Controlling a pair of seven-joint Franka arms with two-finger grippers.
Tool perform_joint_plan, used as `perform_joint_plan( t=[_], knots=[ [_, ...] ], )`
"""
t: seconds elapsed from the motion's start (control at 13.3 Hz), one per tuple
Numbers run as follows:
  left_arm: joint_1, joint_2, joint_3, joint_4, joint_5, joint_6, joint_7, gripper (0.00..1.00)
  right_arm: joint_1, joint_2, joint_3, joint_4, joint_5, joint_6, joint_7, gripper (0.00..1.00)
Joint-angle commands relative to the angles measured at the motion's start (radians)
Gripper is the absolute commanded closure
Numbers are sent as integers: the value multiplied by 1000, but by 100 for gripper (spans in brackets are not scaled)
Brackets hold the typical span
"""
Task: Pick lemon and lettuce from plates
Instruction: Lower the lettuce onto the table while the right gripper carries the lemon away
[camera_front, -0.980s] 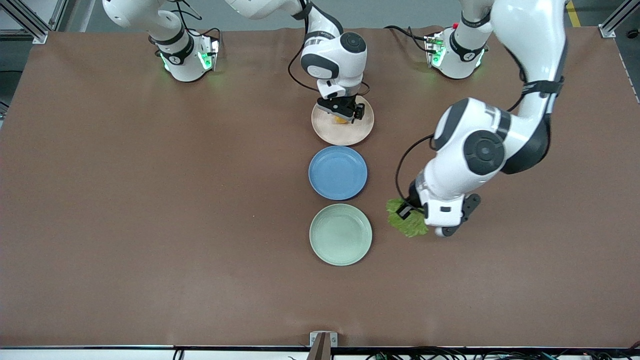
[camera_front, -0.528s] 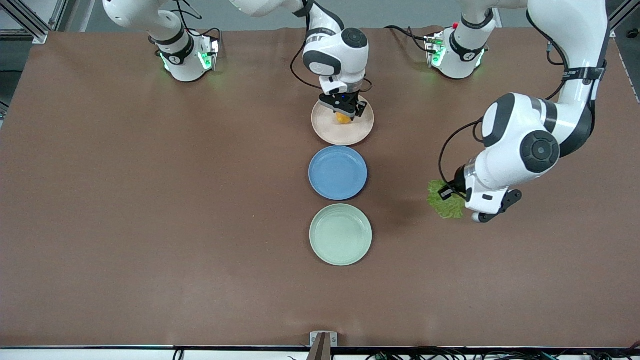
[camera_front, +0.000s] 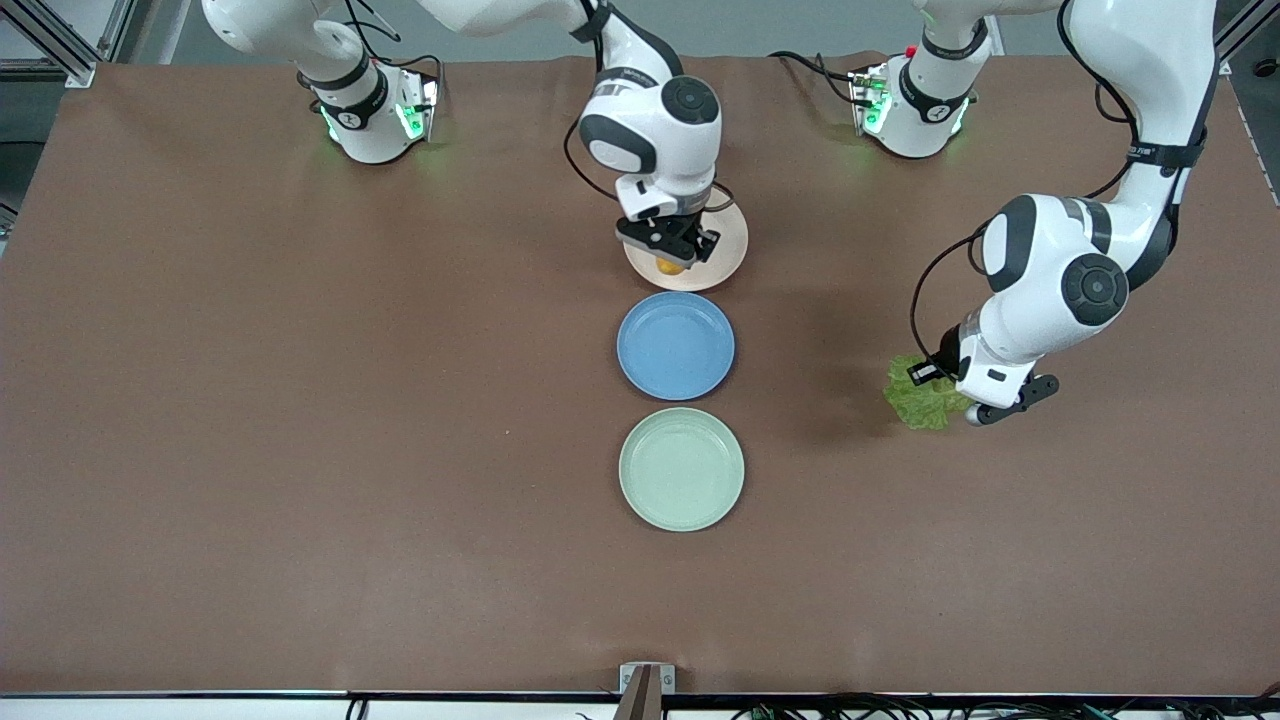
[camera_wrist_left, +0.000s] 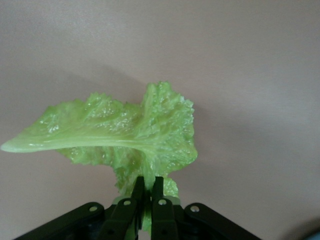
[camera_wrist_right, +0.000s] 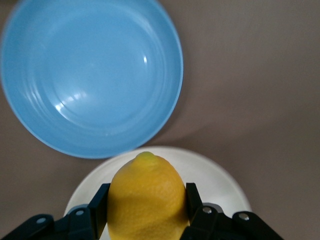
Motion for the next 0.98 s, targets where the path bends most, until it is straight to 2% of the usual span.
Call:
perform_joint_plan(
  t=[0.0,0.3,0.53,0.6,0.68,0.75,0.9],
  knots=[
    [40,-15,-7,-93,-4,96,94,98,-173,-175,27,-52,80,-150,-289,99],
    [72,38,-7,-124,-4,170,155,94,-464,-330,23,-186,137,-188,-717,99],
    [73,70,-7,-124,-4,179,157,88,-661,-378,23,-256,137,-179,-965,99],
    [73,73,-7,-124,-4,179,157,71,-702,-388,23,-279,137,-163,-1027,99],
    [73,67,-7,-121,-4,174,155,29,-744,-399,23,-314,137,-128,-1102,99],
    [73,56,-7,-114,-4,168,151,1,-797,-402,23,-351,137,-87,-1185,99],
    [73,3,-7,-87,-4,75,149,0,-874,-404,23,-446,139,26,-1295,99]
  ],
)
